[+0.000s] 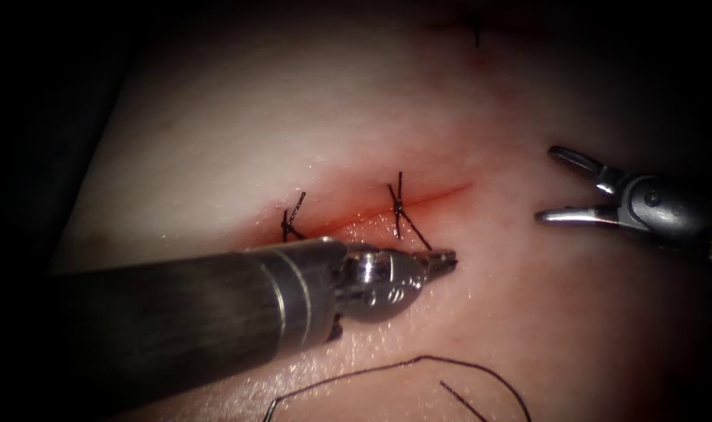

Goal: Wound Closure
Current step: Pick up tail of suture with left jaws, then snip with right blade

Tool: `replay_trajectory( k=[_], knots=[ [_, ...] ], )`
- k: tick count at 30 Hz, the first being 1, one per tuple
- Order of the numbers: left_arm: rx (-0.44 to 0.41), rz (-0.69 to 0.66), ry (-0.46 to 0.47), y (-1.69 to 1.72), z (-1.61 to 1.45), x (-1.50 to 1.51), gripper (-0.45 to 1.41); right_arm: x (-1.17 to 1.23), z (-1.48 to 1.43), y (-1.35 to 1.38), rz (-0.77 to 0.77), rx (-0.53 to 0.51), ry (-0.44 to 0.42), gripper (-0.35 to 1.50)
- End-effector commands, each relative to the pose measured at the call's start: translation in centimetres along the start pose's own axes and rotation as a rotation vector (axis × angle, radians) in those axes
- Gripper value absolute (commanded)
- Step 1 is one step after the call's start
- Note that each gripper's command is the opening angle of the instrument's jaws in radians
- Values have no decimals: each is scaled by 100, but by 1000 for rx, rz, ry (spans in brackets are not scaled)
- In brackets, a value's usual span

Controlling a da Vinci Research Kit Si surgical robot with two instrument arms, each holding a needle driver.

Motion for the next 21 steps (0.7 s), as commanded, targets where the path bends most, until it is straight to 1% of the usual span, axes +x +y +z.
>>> replay_trajectory(
  k=[1,2,4,6,7,9,10,15,16,17,18,19,21],
  knots=[
    [-3,-3,4,-5,4,0,-45,-2,14,-3,-1,25,14,63],
    [-7,-5,6,-9,2,0,-45,-1,18,-4,-1,45,21,70],
    [9,-13,24,-17,-5,-4,-45,-1,26,-8,2,83,42,72],
    [16,-18,37,-23,-13,-7,-45,-2,38,-12,-29,117,69,84],
    [23,-22,53,-29,-22,-12,-45,-5,50,-16,-49,144,92,92],
    [27,-23,65,-33,-29,-18,-45,-10,64,-21,-85,183,125,95],
    [22,-27,69,-34,-34,-22,-45,-14,79,-26,-110,221,156,102],
    [18,-33,81,-35,-42,-31,-45,-16,108,-39,-140,273,198,104],
    [15,-37,83,-35,-45,-33,-45,-14,120,-43,-143,283,219,104],
    [14,-36,84,-35,-46,-34,-45,-12,132,-48,-146,299,232,105],
    [13,-36,85,-35,-47,-35,-45,-11,137,-50,-148,301,235,109],
    [12,-35,86,-35,-48,-35,-45,-10,147,-54,-158,299,243,115],
    [11,-34,87,-34,-49,-36,-45,-10,154,-58,-165,305,242,117]
  ],
)
